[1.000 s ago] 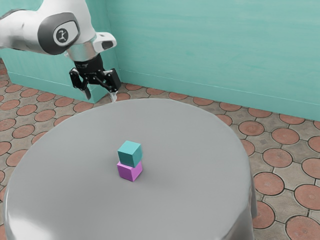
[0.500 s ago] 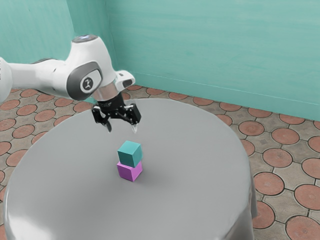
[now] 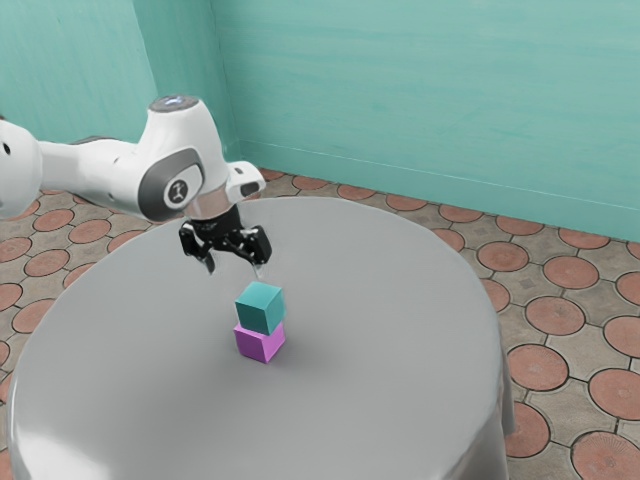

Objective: Pick up the blue block with one arm, and put the blue block on the table with one arm

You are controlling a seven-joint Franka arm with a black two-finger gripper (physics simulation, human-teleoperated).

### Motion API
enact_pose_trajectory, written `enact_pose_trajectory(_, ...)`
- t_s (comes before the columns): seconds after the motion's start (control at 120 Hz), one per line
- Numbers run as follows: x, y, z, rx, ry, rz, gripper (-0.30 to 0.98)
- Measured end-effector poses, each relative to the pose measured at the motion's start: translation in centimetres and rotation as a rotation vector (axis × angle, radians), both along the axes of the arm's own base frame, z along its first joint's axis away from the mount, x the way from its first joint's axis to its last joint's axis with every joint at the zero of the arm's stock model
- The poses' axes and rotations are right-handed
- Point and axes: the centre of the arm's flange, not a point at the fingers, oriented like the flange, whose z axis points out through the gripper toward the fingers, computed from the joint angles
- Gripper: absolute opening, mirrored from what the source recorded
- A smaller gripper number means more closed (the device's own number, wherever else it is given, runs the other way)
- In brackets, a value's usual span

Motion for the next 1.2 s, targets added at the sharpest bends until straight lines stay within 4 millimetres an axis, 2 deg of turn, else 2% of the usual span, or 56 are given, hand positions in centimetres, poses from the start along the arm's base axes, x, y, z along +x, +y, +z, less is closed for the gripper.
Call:
enact_pose_trajectory(0.058,0.0,1.2,-0.8,0.003,0.006,0.011,0.69)
enact_pose_trajectory(0.108,0.1,1.5,-1.5,0.007,0.009,0.008,0.69)
enact_pose_trajectory(0.292,0.5,-0.2,-1.9,0.016,-0.016,-0.069,0.69)
enact_pose_trajectory(0.375,0.7,1.6,-2.1,0.016,-0.025,-0.056,0.69)
enact_pose_trajectory(0.417,0.8,1.9,-2.2,0.016,-0.027,-0.06,0.69)
enact_pose_trajectory(0.558,1.0,-0.3,-2.6,0.015,-0.035,-0.121,0.69)
enact_pose_trajectory(0.717,1.2,-0.6,-3.5,0.0,-0.034,-0.133,0.69)
enact_pose_trajectory(0.842,1.2,-2.4,-3.9,-0.018,-0.044,-0.161,0.69)
enact_pose_trajectory(1.042,1.1,-1.3,-4.1,-0.047,-0.049,-0.123,0.69)
enact_pose_trajectory(1.2,0.8,-1.3,-4.7,-0.054,-0.041,-0.116,0.69)
